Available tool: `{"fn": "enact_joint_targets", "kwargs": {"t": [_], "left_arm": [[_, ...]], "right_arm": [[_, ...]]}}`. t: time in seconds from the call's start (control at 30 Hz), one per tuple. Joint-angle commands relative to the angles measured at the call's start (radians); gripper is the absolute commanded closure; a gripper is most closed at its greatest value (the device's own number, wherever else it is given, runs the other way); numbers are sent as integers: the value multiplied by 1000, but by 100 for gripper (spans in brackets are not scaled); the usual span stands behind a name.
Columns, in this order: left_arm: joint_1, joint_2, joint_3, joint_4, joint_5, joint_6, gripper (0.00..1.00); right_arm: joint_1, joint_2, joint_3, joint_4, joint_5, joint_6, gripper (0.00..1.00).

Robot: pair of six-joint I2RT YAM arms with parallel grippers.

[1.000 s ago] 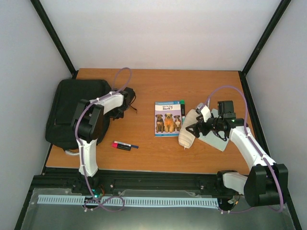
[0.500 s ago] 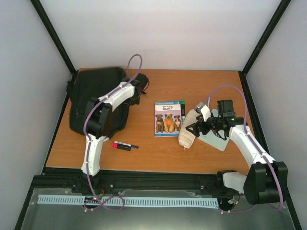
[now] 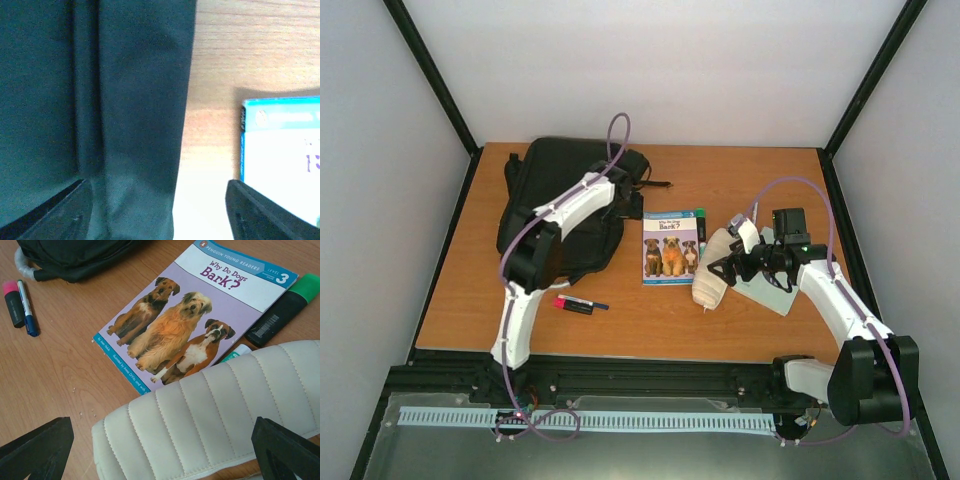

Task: Pack the student bag
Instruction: Move the student bag to the center of the board, then adjust the student bag at the center of the board.

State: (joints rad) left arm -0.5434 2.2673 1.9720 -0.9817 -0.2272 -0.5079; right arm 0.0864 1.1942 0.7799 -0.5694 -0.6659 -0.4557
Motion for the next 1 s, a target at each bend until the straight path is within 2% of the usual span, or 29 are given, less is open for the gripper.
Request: {"fn": "enact_joint_targets", "kwargs": {"t": [0.0,0.17,0.3,0.47,0.6,0.73,0.8,0.97], "left_arm": [[12,-240,-100,116,66,61,19],[68,-465,-287,193,26,105,11],[199,-590,-450,233,55,65,5],[388,-654,-582,274,158,-17,2],[501,-668,-666,329,202,-80,1],[603,-614,-726,410,271,-177,0],[639,-541,-699,419,295,-187,1],[685,-453,-632,387,225,-149,1]], "right_arm": [[7,7,19,4,-3,-9,0],[8,7,24,-5,-21,-18,0],[7,4,26,-12,-33,-27,0],[7,-11,22,-12,-37,-32,0],[7,-14,21,-17,-45,-33,0],[7,-12,22,-19,-51,-34,1],[8,-8,23,-21,-57,-34,1],[7,-10,21,-24,-61,-36,1]]}}
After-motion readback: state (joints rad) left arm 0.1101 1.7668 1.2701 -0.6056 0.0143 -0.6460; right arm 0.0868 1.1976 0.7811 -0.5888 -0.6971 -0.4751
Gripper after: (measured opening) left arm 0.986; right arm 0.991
